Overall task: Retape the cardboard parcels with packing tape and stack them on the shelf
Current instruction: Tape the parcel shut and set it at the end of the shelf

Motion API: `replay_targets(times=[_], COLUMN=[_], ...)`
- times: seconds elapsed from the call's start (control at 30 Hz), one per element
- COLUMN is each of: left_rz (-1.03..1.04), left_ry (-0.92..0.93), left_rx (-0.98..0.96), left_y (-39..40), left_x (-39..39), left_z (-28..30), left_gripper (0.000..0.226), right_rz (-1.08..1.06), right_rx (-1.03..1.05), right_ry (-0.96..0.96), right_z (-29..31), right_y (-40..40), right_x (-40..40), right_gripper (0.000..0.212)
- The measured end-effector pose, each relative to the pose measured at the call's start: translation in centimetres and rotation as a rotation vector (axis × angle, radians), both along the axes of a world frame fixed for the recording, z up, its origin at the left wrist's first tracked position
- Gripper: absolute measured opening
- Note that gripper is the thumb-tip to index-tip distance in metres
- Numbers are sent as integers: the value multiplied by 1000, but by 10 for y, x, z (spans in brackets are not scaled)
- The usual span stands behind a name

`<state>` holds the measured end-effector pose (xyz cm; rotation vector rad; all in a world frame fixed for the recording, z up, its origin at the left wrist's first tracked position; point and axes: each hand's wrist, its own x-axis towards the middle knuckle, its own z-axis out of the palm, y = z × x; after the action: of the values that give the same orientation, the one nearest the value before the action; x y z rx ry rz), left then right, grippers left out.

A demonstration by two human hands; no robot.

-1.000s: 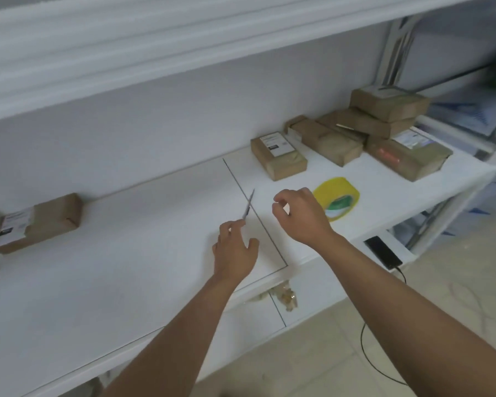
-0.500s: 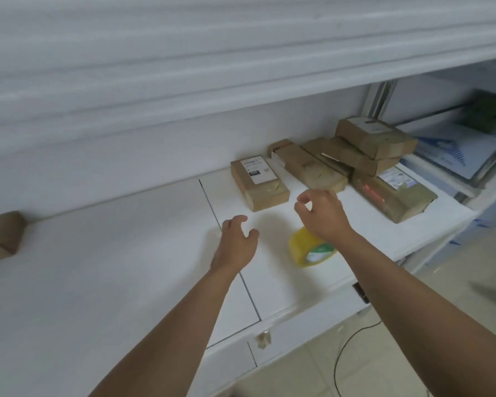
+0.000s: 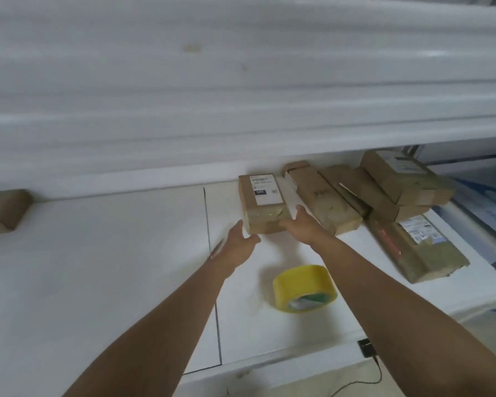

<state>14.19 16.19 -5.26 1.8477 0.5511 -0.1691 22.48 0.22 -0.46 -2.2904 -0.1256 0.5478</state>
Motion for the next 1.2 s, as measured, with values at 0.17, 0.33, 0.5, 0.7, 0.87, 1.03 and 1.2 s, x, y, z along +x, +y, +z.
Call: replay_targets(times=[0.17, 0.33, 0.5, 0.7, 0.87, 1.03, 1.2], left_rz=[145, 399, 528, 660, 711, 793, 883], left_ry=[16, -67, -197, -577, -661, -657, -561], left_rx=[-44, -127, -140, -254, -314, -325, -363], left_y=[-29, -48, -55, -43, -33, -30, -35], left_x=[25, 27, 11, -49, -117, -185, -233], left_z=[3, -4, 14, 57, 62, 53, 25], left_gripper=[45, 46, 26, 14, 19, 48, 92], right_rz=[-19, -14, 82, 198, 325, 449, 503], right_rx=[150, 308, 300, 511, 425, 334, 254], right_ry=[180, 312, 108, 20, -43, -87, -48], right_z=[-19, -30, -30, 16, 36, 32, 7], right_y=[-16, -33, -33, -7, 17, 44, 52], right_x=[27, 43, 38, -10, -74, -148, -200], right_gripper=[70, 37, 14, 28, 45, 40, 36])
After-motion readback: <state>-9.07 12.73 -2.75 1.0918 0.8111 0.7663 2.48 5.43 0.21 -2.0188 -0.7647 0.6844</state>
